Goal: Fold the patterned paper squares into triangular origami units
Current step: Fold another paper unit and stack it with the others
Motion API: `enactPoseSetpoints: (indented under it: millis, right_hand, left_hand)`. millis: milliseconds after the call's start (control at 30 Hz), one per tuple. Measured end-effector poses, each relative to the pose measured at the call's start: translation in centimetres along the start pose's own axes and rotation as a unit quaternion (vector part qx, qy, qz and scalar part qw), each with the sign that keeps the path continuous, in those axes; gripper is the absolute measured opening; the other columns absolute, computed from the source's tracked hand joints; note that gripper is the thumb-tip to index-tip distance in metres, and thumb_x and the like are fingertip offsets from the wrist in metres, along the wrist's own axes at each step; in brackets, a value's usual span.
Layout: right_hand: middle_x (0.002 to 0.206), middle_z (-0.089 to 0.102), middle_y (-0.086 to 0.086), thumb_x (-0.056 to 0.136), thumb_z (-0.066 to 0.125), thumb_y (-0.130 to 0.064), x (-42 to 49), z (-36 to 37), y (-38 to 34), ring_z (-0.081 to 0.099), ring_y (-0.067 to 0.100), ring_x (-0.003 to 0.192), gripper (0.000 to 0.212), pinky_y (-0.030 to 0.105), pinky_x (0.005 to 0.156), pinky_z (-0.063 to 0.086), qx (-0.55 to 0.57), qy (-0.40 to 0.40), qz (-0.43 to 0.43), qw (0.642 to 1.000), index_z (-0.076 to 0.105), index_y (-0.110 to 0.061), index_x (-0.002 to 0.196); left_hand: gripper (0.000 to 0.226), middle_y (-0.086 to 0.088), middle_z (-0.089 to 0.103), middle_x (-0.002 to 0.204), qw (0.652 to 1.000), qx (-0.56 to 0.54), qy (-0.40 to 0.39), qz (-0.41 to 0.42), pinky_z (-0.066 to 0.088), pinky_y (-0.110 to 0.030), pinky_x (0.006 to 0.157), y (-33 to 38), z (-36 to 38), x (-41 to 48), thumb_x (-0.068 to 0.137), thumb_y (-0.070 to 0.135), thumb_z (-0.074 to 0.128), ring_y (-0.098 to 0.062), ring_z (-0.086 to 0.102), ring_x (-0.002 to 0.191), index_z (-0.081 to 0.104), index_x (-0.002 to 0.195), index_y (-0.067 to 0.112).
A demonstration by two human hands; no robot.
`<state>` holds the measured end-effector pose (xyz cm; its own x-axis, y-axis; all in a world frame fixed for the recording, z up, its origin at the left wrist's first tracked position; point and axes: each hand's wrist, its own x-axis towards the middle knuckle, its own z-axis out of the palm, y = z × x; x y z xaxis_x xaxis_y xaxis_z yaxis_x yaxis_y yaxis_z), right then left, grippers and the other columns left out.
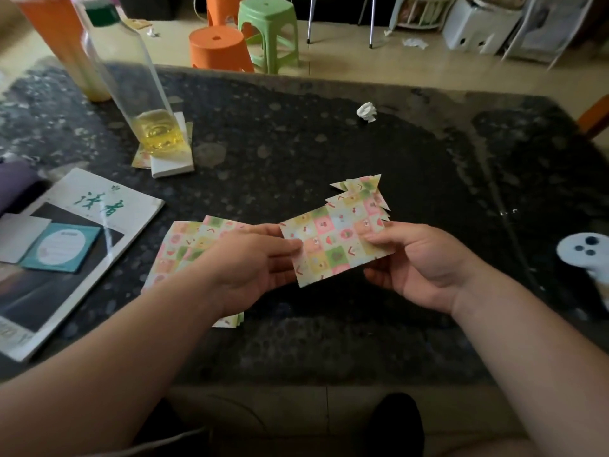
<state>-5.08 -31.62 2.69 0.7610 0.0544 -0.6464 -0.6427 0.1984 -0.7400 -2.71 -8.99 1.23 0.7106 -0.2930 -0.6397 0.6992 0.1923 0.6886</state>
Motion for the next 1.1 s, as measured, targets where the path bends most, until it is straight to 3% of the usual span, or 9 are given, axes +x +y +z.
enactPoseSetpoints:
  millis: [267,400,567,633,733,800,833,1000,1100]
  right_hand:
    - [0.110,0.077,0.014,0.100,0.058,-0.013,0.1,0.7,-0.2,0.076,0.028,0.101,0.024,0.044,0.086,0.058,-0.036,0.007,0.014,0.999,0.070,-0.004,0.120]
    - [0.105,0.078,0.015,0.099,0.062,-0.009,0.1,1.1,-0.4,0.077,0.029,0.097,0.015,0.048,0.086,0.059,-0.043,0.016,0.021,0.999,0.071,-0.003,0.110]
    - [0.102,0.079,0.004,0.092,0.072,-0.010,0.4,1.4,0.1,0.077,0.020,0.097,0.015,0.038,0.077,0.059,-0.121,0.054,-0.044,0.990,0.071,-0.013,0.107]
    - [0.104,0.075,-0.008,0.086,0.081,-0.017,0.5,1.3,0.4,0.071,0.006,0.102,0.031,0.025,0.081,0.056,-0.272,0.114,-0.171,0.940,0.067,-0.025,0.112]
    - [0.120,0.057,-0.025,0.080,0.085,-0.028,-0.4,1.5,0.7,0.052,-0.008,0.118,0.059,0.009,0.100,0.040,-0.429,0.137,-0.374,0.811,0.056,-0.039,0.130]
    - [0.126,0.055,-0.023,0.080,0.082,-0.033,-0.7,1.8,1.1,0.047,0.001,0.126,0.056,0.020,0.110,0.037,-0.476,0.096,-0.475,0.734,0.061,-0.034,0.132]
    - [0.127,0.058,-0.016,0.080,0.080,-0.034,-0.7,1.9,1.3,0.048,0.007,0.127,0.050,0.028,0.111,0.038,-0.494,0.069,-0.503,0.706,0.066,-0.030,0.128]
    - [0.107,0.068,-0.008,0.081,0.081,-0.020,-0.1,1.7,4.2,0.058,0.015,0.107,0.016,0.039,0.092,0.051,-0.562,-0.026,-0.485,0.669,0.079,-0.020,0.097]
    - [0.102,0.068,-0.014,0.085,0.080,-0.024,-0.2,0.8,6.0,0.056,0.007,0.103,0.012,0.036,0.086,0.054,-0.590,-0.036,-0.428,0.684,0.079,-0.024,0.097]
  left_hand:
    - [0.031,-0.020,0.073,0.115,1.000,0.010,0.028,-0.002,0.057,-0.053,0.092,0.4,-0.5,0.4,0.105,0.021,0.054,-0.036,0.073,0.104,0.063,0.123,-0.002]
    - [0.016,-0.020,0.075,0.111,1.000,0.001,0.015,0.009,0.063,-0.044,0.074,0.5,-0.3,-0.1,0.102,0.013,0.056,-0.033,0.075,0.097,0.062,0.109,0.000]
    - [0.018,-0.011,0.078,0.103,0.988,0.109,0.039,0.101,0.060,-0.044,0.082,0.3,-0.3,-0.5,0.088,0.001,0.073,-0.025,0.076,0.093,0.067,0.104,0.007]
    - [0.013,0.004,0.078,0.089,0.937,0.260,0.082,0.217,0.058,-0.031,0.076,0.0,-0.7,-0.7,0.086,0.009,0.079,-0.007,0.074,0.083,0.073,0.091,0.019]
    - [0.023,0.014,0.072,0.082,0.791,0.447,0.124,0.398,0.047,-0.013,0.070,-0.6,-1.2,-0.9,0.084,0.006,0.075,0.001,0.063,0.080,0.077,0.083,0.029]
    - [0.023,0.012,0.071,0.092,0.694,0.505,0.106,0.502,0.046,-0.019,0.082,-1.2,-1.4,-0.8,0.081,0.003,0.069,-0.007,0.060,0.090,0.078,0.088,0.023]
    - [0.021,0.008,0.071,0.094,0.668,0.514,0.095,0.529,0.046,-0.023,0.084,-1.6,-1.5,-0.6,0.081,0.006,0.066,-0.013,0.059,0.091,0.079,0.090,0.020]
    - [0.022,0.008,0.069,0.097,0.646,0.575,0.081,0.496,0.050,-0.032,0.083,-4.8,-2.8,-0.2,0.081,0.012,0.067,-0.016,0.059,0.092,0.081,0.094,0.021]
    - [0.019,0.013,0.072,0.101,0.637,0.619,0.026,0.459,0.055,-0.034,0.083,-6.9,-4.0,-0.9,0.085,0.018,0.070,-0.010,0.060,0.096,0.081,0.099,0.025]
